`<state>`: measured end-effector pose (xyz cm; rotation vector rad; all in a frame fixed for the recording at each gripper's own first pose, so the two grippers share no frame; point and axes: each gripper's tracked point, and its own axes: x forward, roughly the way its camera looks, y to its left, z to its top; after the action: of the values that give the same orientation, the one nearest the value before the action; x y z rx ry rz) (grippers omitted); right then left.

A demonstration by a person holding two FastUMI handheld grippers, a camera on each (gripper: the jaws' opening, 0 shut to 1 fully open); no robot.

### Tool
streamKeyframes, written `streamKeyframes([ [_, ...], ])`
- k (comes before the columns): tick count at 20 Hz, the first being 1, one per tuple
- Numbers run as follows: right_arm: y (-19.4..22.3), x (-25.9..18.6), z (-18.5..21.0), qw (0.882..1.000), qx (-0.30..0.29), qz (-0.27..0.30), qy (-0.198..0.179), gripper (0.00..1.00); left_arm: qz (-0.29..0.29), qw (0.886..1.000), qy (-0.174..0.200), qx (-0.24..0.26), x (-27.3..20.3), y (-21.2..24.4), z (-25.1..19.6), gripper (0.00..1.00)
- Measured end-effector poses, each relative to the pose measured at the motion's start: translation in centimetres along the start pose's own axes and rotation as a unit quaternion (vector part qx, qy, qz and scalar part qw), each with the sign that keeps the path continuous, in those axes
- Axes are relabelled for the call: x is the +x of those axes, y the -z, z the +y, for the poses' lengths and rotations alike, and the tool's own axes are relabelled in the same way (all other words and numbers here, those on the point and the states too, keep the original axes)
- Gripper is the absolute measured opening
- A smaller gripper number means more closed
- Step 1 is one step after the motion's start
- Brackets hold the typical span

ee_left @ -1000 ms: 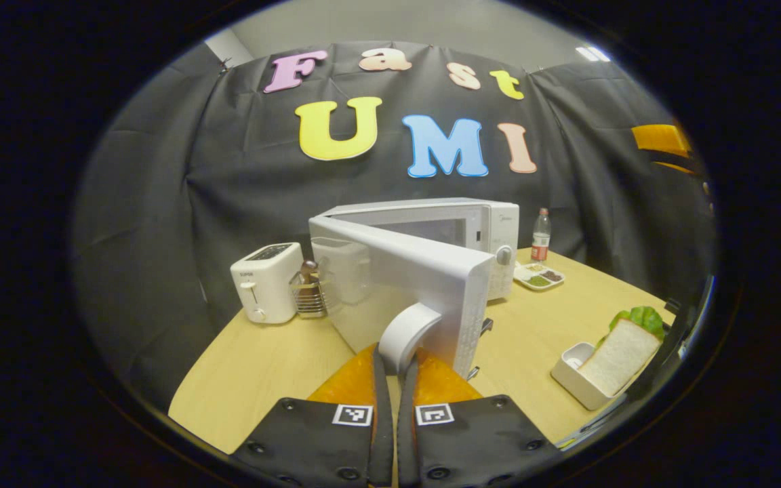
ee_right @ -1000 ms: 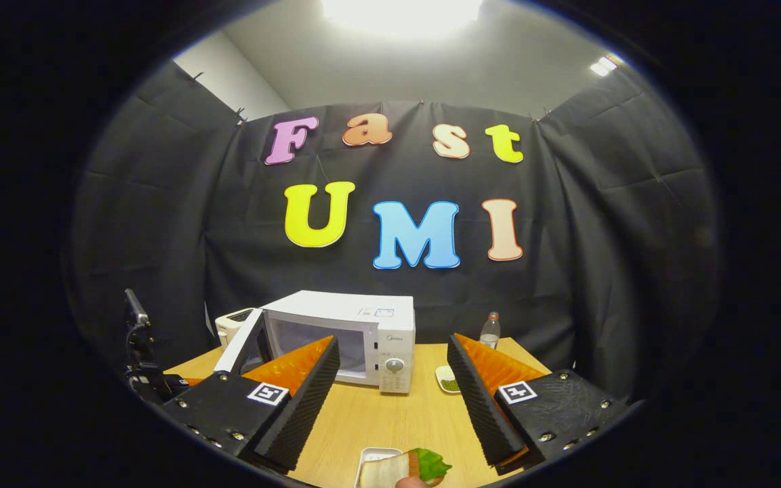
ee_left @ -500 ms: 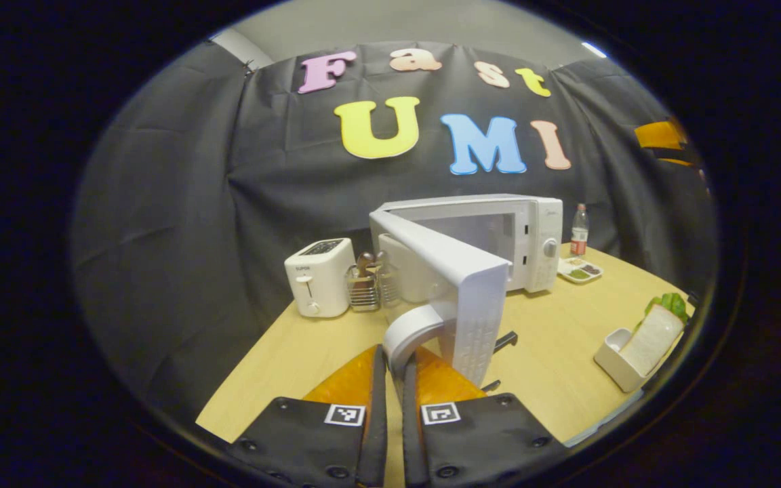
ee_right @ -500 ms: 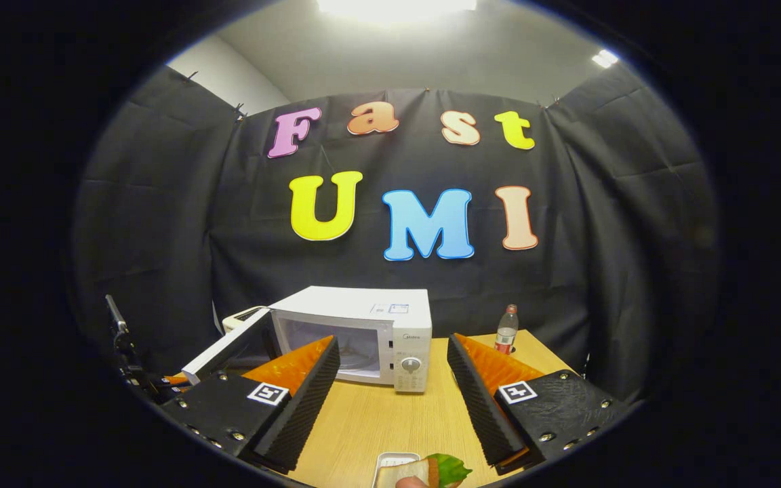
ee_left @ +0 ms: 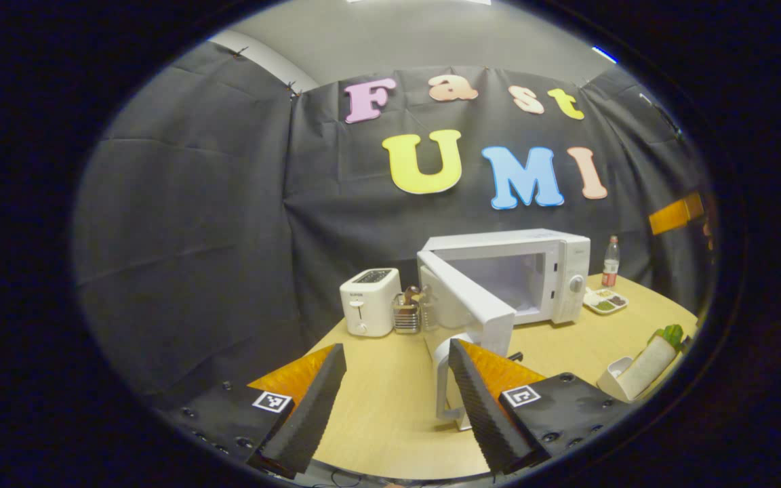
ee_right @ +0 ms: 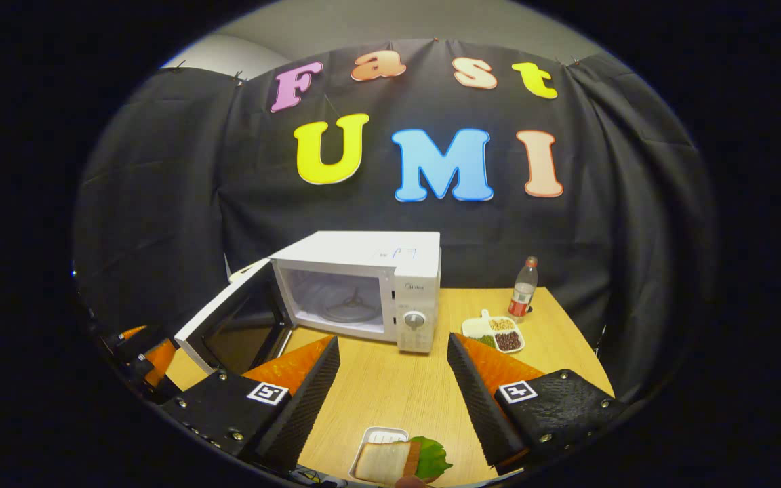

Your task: Open the microwave oven with the left hand, put the food in, and close the microwave oven.

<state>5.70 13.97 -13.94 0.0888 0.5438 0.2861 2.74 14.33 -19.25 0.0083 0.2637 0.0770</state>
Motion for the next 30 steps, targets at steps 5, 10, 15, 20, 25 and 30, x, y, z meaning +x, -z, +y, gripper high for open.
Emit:
streamKeyframes([
  [5, 5.8, 1.2, -1.1, 0.993, 0.048, 0.104, -0.019, 0.99, -0.052, 0.998, -0.016, -0.025, -1.9, -6.1, -0.3, 1.0],
  [10, 12.2, 0.8, -2.8, 0.974, 0.08, 0.209, -0.019, 1.0, -0.087, 0.995, -0.02, -0.035, -3.1, -9.9, -1.1, 0.9],
  [15, 16.9, -0.3, -2.6, 0.943, 0.166, 0.285, -0.05, 1.0, -0.098, 0.995, -0.022, -0.023, -3.8, -11.0, -2.5, 0.97],
  [20, 21.0, -1.4, -1.2, 0.904, 0.22, 0.356, -0.085, 1.0, -0.088, 0.996, -0.032, -0.009, -4.5, -10.9, -3.7, 0.97],
  [25, 22.3, -1.6, 0.5, 0.882, 0.246, 0.382, -0.129, 0.48, -0.091, 0.994, -0.052, -0.01, -5.8, -11.1, -3.6, 0.91],
  [30, 18.4, -1.8, 0.7, 0.905, 0.225, 0.334, -0.138, 0.47, -0.097, 0.993, -0.061, -0.011, -4.8, -11.8, -2.3, 0.98],
])
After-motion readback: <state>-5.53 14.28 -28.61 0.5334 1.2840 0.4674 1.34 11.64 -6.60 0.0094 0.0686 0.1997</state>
